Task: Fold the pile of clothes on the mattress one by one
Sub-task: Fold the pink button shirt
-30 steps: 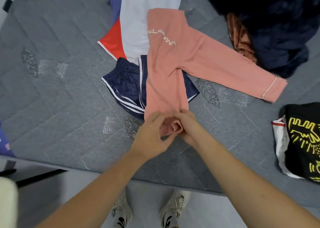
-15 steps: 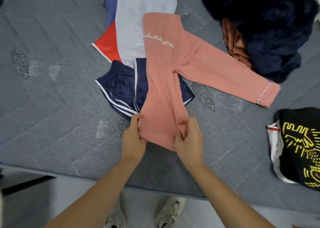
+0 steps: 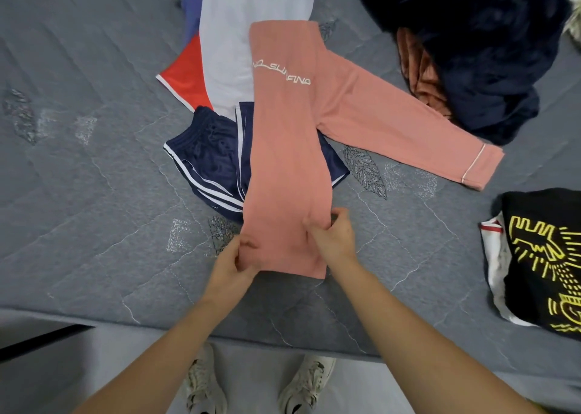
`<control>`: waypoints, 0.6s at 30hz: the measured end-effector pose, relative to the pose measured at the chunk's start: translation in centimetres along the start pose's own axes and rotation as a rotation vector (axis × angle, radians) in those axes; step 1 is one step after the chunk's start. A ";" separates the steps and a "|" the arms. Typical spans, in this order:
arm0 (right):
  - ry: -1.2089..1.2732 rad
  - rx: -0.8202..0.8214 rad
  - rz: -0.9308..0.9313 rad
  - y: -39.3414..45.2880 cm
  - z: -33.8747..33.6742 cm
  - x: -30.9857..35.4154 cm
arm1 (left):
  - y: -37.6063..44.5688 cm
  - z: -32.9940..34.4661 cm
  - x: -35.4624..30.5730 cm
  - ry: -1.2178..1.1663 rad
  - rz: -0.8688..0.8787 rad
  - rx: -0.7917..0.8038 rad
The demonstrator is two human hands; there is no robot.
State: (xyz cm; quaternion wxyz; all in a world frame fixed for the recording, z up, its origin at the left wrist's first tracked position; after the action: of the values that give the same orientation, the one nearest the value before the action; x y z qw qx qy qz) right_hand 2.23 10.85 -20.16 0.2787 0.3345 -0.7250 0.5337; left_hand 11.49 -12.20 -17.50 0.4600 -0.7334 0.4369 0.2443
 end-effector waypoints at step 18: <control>-0.577 0.017 -0.597 7.8 -0.2 14.1 | 9.9 2.8 -15.5 0.890 0.455 -0.128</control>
State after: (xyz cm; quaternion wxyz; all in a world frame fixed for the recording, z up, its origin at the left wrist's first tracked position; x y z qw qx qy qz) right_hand -12.68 9.99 -13.95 0.2039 0.6680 -0.6403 0.3198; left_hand -4.69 -5.19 -11.50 0.1181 -0.6796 0.7235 0.0282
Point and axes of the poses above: each hand's wrist, its own y-axis towards the middle knuckle, its own z-axis out of the palm, x = y × z, the point moved 10 cm from there along y, towards the middle knuckle, and after that the axes turned 15 degrees about y, right-handed, at the moved point
